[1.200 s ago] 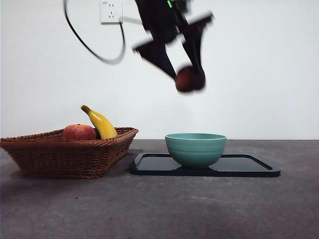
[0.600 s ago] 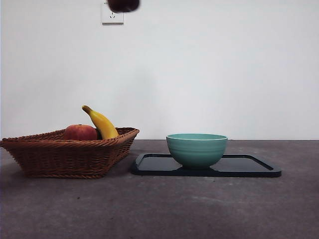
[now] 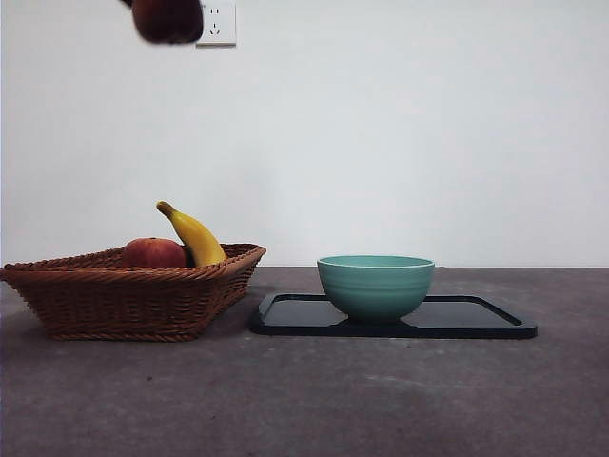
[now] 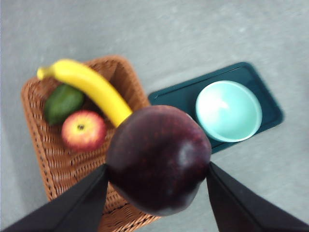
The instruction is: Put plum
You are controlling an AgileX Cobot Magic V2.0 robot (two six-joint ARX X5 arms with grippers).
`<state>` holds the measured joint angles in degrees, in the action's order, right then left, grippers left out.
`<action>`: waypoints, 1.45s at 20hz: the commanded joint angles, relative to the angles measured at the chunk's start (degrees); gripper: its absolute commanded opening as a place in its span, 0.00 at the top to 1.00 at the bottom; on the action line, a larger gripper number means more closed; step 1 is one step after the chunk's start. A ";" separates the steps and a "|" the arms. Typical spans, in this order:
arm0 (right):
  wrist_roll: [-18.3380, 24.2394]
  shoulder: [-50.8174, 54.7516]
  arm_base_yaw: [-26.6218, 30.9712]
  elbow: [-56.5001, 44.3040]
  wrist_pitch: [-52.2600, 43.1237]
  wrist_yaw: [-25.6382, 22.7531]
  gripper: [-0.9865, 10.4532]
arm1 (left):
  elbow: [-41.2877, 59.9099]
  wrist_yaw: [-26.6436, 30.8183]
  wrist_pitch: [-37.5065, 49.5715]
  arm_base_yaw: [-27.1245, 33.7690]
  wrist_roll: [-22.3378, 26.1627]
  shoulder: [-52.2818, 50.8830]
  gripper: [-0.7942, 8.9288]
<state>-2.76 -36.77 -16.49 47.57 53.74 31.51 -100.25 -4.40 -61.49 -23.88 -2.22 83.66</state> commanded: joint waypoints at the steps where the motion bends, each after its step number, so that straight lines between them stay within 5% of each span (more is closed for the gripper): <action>1: 0.87 -0.17 -0.28 0.42 -0.52 0.02 0.76 | 9.07 0.02 6.71 0.37 0.09 -3.32 0.64; 13: 0.85 -0.17 -0.28 0.42 -0.52 0.02 0.76 | 44.11 0.44 40.63 4.92 1.16 -5.60 0.64; 29: 0.83 -0.17 -0.28 0.42 -0.59 0.00 0.76 | 46.36 1.01 48.76 6.27 4.79 7.21 0.63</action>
<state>-2.76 -36.77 -16.49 47.57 53.71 31.48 -53.49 -3.33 -13.43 -17.41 2.07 89.95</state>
